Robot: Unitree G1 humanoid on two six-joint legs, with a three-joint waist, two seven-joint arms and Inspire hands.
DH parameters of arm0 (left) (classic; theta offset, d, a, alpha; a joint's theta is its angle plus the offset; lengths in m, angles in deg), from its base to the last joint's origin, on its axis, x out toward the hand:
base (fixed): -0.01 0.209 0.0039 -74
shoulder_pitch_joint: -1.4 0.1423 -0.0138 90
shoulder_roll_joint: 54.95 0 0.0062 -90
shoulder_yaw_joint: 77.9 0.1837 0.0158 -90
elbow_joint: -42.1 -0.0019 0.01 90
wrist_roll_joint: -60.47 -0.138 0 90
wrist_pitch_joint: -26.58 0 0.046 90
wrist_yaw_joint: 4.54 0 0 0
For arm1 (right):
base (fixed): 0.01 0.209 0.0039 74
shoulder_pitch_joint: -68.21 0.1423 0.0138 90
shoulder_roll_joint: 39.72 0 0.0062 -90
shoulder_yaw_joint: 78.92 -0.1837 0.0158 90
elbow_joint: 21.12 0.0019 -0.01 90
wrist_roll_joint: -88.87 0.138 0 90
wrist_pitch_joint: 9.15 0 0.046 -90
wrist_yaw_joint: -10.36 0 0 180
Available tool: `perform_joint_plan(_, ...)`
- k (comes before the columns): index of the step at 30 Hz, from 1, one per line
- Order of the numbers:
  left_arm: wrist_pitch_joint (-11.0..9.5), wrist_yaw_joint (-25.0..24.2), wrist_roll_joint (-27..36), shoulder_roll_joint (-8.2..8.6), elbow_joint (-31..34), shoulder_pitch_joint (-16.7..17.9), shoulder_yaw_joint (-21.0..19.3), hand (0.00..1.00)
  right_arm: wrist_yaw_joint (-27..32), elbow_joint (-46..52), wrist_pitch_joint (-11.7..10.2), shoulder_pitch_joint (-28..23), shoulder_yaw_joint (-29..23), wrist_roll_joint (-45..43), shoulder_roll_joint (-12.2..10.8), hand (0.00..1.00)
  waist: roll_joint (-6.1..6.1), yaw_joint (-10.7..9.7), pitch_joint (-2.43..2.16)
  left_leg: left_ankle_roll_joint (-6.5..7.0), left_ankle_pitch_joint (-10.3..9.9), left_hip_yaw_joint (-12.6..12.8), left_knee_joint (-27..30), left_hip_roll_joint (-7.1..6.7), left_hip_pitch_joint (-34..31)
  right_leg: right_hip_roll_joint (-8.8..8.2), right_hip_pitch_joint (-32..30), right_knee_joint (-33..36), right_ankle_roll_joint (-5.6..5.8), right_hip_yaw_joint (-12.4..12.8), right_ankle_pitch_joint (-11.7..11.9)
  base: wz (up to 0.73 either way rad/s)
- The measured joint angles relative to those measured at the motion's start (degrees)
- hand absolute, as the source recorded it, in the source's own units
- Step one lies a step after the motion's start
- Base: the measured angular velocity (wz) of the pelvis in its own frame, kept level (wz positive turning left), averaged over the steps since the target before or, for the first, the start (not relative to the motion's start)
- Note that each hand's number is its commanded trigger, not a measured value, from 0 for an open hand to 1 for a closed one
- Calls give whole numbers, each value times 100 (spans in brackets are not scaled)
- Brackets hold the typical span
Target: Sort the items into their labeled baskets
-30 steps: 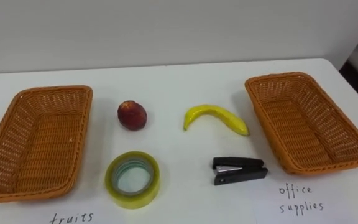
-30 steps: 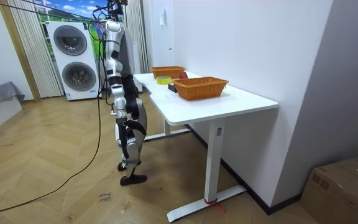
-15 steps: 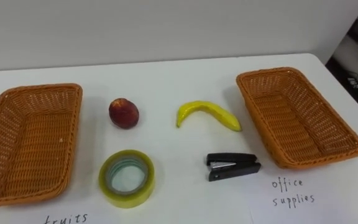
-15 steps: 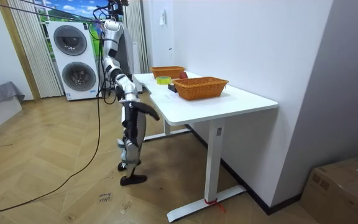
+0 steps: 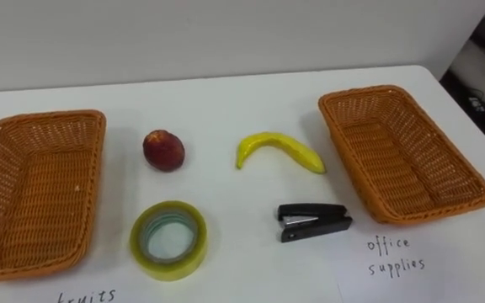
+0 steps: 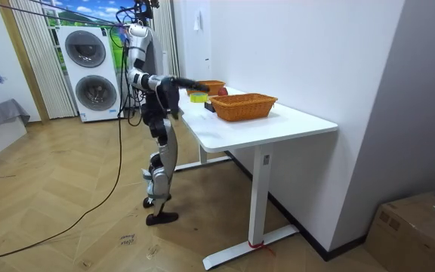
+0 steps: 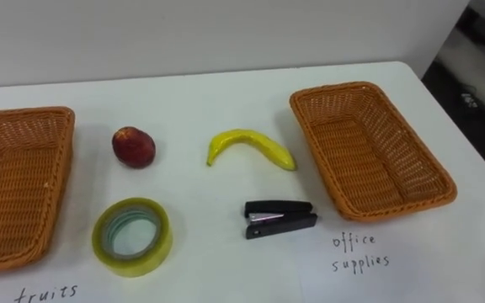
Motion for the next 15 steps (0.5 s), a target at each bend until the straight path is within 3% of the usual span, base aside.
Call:
perform_joint_plan(5, 1, -114, 12, -3, 4, -35, 6, 0, 217, 821, -17, 176, 13, -607, 254, 0, -32, 61, 11, 0, 1, -3, -3, 1, -29, 4, -31, -6, 2, -3, -5, 0)
perform_joint_plan(7, 1, -114, 49, -44, -7, -43, 114, 0, 340, 997, -33, 183, 20, -773, 356, 0, -111, 153, 19, 0, 1, -13, -4, -2, -26, 4, -26, -5, 2, -25, -4, 0)
perform_joint_plan(15, 12, -115, -6, -126, -470, -258, 290, 0, 604, 1692, -39, 585, 51, -1832, 433, 0, -232, 288, 21, 0, 0, -22, 1, -8, -79, -2, -15, -19, 2, -156, -4, 8)
